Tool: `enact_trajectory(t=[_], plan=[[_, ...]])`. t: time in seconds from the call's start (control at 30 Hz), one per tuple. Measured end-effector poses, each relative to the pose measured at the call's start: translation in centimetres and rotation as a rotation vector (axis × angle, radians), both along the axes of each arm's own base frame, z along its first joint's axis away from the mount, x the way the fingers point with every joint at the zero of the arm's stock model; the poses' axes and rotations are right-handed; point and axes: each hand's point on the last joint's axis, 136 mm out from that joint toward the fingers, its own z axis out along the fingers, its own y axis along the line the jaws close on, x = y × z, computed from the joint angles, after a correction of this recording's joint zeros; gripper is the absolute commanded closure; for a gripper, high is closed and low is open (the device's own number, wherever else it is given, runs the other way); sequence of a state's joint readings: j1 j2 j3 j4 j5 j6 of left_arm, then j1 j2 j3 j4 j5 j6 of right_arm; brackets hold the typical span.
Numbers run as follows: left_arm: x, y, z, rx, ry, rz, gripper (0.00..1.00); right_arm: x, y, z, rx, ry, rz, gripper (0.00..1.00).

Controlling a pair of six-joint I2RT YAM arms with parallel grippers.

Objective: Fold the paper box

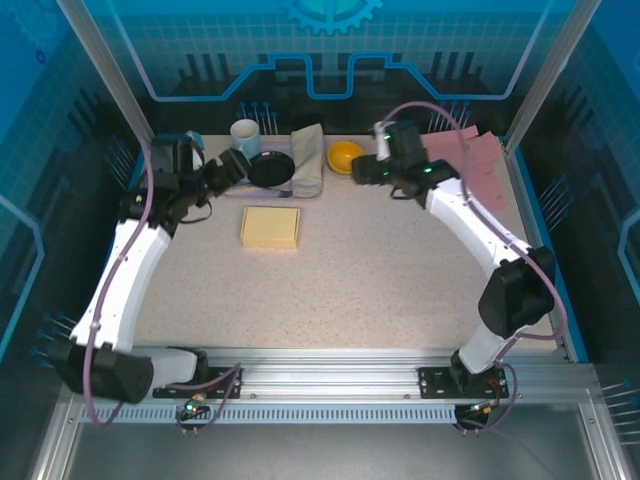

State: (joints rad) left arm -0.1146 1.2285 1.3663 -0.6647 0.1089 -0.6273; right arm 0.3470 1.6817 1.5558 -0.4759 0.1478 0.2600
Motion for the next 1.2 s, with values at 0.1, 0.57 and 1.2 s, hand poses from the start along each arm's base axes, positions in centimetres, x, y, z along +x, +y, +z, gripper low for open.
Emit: enact_trajectory(t=[0.1, 0.57, 1.2], plan=[[-2.7, -1.2, -1.1, -0.034, 0.042, -0.065, 0.1, 2.6, -8.8, -1.9, -0.049, 0.051, -0.196, 0.26], [-7.2, -1.2, -9.3, 0.027, 0.251, -0.145, 0.09, 6.1, -25.8, -16.9, -0.202, 0.42, -0.57, 0.32], [-8.0, -1.5, -11.6, 0.031, 0.291, -0.174, 0.09, 4.7, -21.0, -19.9, -0.163, 0.475, -0.615, 0.35]])
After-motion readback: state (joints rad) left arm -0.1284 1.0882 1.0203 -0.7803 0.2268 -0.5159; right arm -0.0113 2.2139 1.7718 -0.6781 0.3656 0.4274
